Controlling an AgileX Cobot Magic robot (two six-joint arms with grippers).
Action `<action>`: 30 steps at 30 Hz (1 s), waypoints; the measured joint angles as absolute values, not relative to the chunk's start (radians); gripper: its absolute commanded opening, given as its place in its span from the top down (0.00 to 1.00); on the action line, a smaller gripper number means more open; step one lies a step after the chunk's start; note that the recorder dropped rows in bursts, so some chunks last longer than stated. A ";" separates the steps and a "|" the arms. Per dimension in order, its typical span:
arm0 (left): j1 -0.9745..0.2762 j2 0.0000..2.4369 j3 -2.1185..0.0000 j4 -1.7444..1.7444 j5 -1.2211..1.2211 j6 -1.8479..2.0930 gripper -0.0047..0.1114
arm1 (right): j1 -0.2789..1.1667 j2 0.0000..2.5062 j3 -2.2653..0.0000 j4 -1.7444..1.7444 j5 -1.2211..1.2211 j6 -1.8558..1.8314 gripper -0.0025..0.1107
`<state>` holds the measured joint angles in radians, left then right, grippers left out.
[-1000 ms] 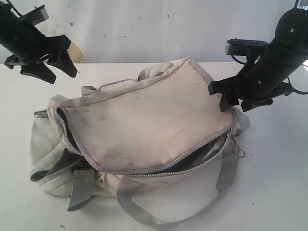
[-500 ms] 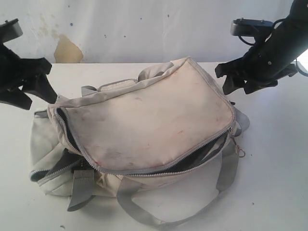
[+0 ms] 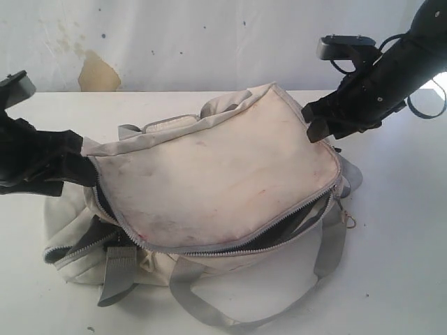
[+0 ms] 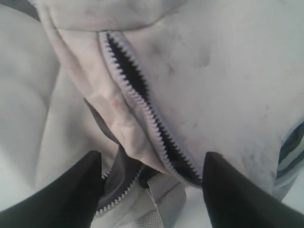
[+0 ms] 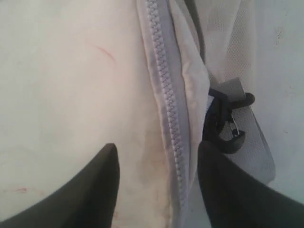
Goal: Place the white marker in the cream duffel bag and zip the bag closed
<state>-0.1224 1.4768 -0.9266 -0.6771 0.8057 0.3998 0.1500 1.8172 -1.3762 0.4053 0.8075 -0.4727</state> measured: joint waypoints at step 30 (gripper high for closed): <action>-0.229 1.597 -0.823 -0.893 0.539 0.495 0.41 | 0.150 1.880 -1.376 0.398 0.745 -0.481 0.56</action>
